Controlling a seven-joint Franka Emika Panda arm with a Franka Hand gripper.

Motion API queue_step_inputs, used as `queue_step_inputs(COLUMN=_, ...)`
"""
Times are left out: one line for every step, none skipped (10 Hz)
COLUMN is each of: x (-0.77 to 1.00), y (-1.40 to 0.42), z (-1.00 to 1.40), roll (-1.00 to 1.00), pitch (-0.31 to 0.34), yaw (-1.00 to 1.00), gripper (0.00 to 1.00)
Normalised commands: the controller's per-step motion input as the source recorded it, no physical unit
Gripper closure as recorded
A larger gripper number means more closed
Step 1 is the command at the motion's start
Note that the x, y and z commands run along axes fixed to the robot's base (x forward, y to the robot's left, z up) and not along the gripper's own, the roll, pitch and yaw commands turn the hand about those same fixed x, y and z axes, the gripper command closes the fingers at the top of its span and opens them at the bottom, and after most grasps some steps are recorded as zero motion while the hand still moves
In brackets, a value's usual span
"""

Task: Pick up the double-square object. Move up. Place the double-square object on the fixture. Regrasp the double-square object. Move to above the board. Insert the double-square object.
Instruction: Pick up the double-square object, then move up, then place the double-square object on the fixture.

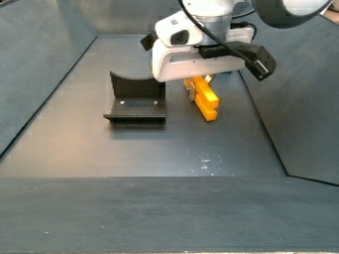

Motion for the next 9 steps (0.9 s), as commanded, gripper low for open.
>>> queue_step_inputs(x=0.0, y=0.0, z=0.0, roll=0.0, pitch=0.0, yaw=0.0, gripper=1.0)
queue_step_inputs(x=0.0, y=0.0, z=0.83, roll=0.0, pitch=0.0, yaw=0.0, gripper=1.0)
queue_step_inputs(x=-0.03, y=0.03, z=0.82, roll=0.0, pitch=0.011, yaw=0.02, gripper=1.0)
queue_step_inputs(x=-0.05, y=0.02, z=0.74, roll=-0.01, pitch=0.024, yaw=0.02, gripper=1.0)
queue_step_inputs(x=-0.04, y=0.01, z=0.62, roll=-0.01, pitch=0.025, yaw=0.02, gripper=1.0)
queue_step_inputs(x=-0.04, y=0.0, z=0.43, roll=-0.03, pitch=0.026, yaw=0.02, gripper=1.0)
queue_step_inputs(x=-0.03, y=-0.01, z=0.23, roll=-0.04, pitch=0.022, yaw=0.02, gripper=1.0)
queue_step_inputs(x=0.0, y=0.0, z=1.0, roll=0.0, pitch=0.0, yaw=0.0, gripper=1.0)
queue_step_inputs(x=0.01, y=0.0, z=1.0, roll=-0.01, pitch=-0.011, yaw=0.0, gripper=1.0)
